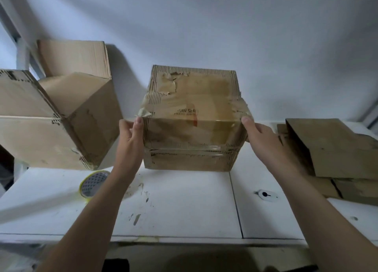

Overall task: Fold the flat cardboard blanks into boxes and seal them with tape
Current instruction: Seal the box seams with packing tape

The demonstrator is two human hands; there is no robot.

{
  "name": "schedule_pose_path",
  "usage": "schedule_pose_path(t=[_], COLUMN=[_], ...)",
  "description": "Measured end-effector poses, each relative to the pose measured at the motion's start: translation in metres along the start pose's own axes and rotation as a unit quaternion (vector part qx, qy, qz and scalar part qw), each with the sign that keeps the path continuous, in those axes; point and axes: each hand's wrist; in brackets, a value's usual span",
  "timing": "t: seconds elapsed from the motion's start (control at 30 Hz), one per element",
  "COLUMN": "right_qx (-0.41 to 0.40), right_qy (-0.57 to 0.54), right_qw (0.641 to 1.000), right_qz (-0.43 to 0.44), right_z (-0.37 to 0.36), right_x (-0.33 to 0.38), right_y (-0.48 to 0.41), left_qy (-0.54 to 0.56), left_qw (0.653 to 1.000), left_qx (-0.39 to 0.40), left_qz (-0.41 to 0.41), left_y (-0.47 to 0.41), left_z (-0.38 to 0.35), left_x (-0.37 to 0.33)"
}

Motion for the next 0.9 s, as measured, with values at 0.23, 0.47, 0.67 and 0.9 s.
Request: schedule_pose_path(t=[0.23,0.47,0.67,0.9], right_qx=[0.005,-0.027,0.007,0.065], right_qy=[-0.092,-0.028,0.239,0.193], right_qw=[0.996,0.997,0.95,0.956], right_qz=[0.017,0.063,0.199,0.211], right_z=[-0.008,-0.025,-0.044,-0.074], right_x=[-0.02,-0.037,-0.049,-0.05], right_y=[-0.013,-0.016,-0.003,-0.013], left_qy=[0.04,-0.239,-0.384,-0.385], left_qw=[0.998,0.966,0.918,0.921], left_qx=[-0.043,-0.037,0.022,0.037], left_qz=[0.033,-0.085,-0.1,-0.052], left_y=[-0.011,-0.003,-0.007,-0.021], left_z=[0.013,0.015,0.012,0.019], left_x=[0.002,0.023,0.041,0.055])
Point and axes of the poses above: each hand's wrist, its own y-axis away from the middle knuckle, its own z-axis out of the back of the hand, x = y × z, and after that the axes turned 9 degrees about z, right-handed
